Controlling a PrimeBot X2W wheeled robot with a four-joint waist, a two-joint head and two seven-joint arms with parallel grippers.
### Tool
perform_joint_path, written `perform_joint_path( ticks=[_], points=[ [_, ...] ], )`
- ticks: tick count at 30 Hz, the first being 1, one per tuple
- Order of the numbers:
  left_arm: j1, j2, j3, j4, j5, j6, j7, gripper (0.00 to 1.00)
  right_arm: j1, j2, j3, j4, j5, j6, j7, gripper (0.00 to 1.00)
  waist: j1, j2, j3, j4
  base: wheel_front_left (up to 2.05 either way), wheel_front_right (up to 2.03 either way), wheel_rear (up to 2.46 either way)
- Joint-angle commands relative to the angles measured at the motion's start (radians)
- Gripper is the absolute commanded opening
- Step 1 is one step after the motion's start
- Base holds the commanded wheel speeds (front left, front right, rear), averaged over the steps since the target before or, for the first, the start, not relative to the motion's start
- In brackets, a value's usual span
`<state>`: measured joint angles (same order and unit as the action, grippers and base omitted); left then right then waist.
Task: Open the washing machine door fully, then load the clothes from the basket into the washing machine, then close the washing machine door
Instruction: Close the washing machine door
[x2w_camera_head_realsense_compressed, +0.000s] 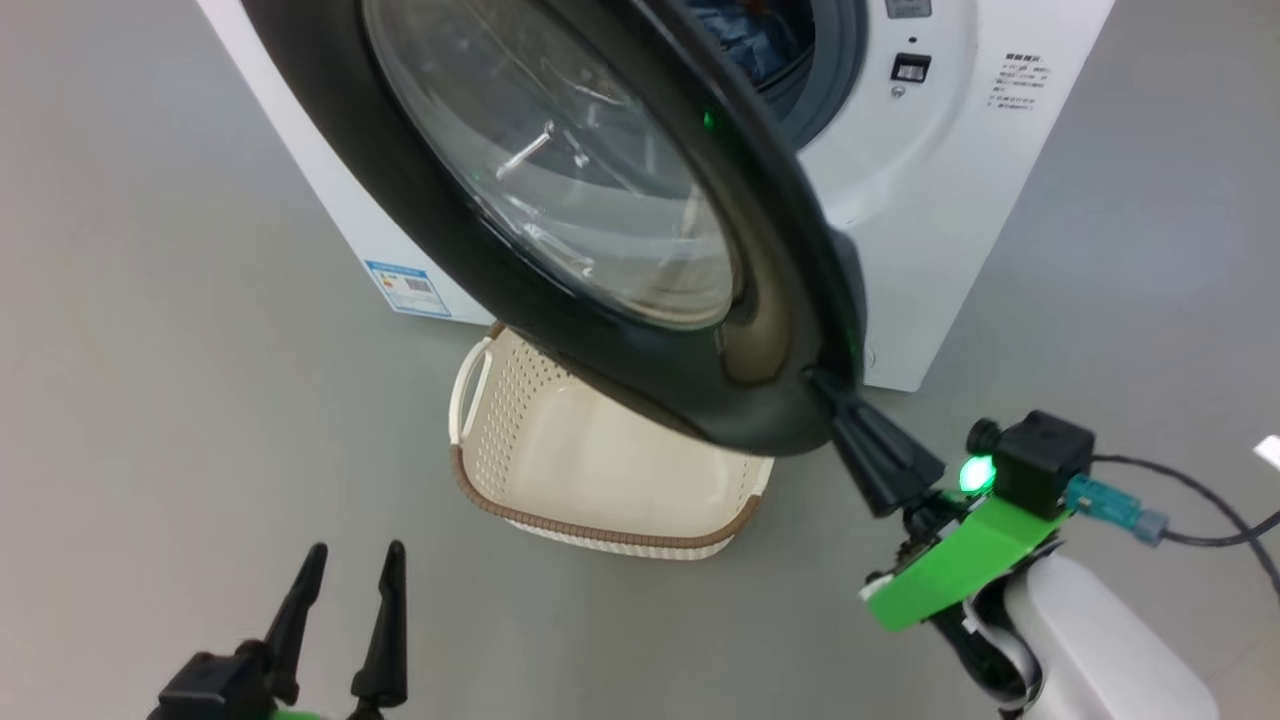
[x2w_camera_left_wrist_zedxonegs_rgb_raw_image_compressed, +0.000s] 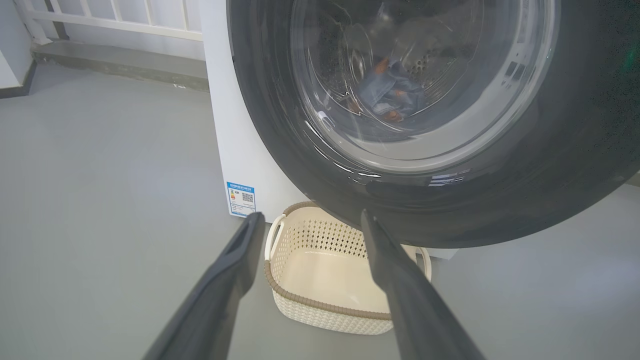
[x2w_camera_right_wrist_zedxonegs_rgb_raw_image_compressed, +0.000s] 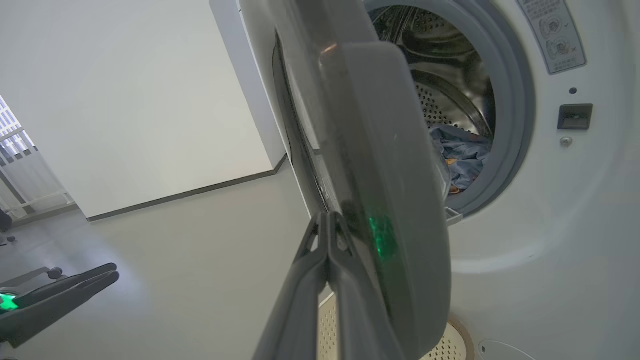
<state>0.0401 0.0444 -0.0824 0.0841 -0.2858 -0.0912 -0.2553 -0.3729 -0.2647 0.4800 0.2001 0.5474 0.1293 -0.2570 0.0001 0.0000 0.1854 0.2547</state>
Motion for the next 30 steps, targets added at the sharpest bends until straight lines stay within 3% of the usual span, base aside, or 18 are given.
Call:
perform_joint_path(
  ticks=[1,15,30],
  points=[
    [-0.041,0.006,0.028,-0.034,-0.011,0.009,-0.006,1.00,-0.035,0.000,-0.010,-0.016,0.000,0.001,-0.005,0.00,-0.0001,0.0000,0.016,0.007,0.00,0.00,0.00],
    [-0.106,0.006,-0.052,-0.080,-0.038,0.038,-0.006,1.00,-0.194,-0.033,-0.171,0.061,-0.016,0.001,-0.005,0.00,-0.0001,0.0000,0.114,0.063,0.00,0.00,0.00],
    [-0.174,0.006,-0.141,-0.115,-0.065,0.067,-0.006,1.00,-0.439,-0.018,-0.388,0.179,-0.054,0.001,-0.005,0.00,-0.0001,0.0000,0.221,0.139,0.00,0.00,0.00]
  ],
)
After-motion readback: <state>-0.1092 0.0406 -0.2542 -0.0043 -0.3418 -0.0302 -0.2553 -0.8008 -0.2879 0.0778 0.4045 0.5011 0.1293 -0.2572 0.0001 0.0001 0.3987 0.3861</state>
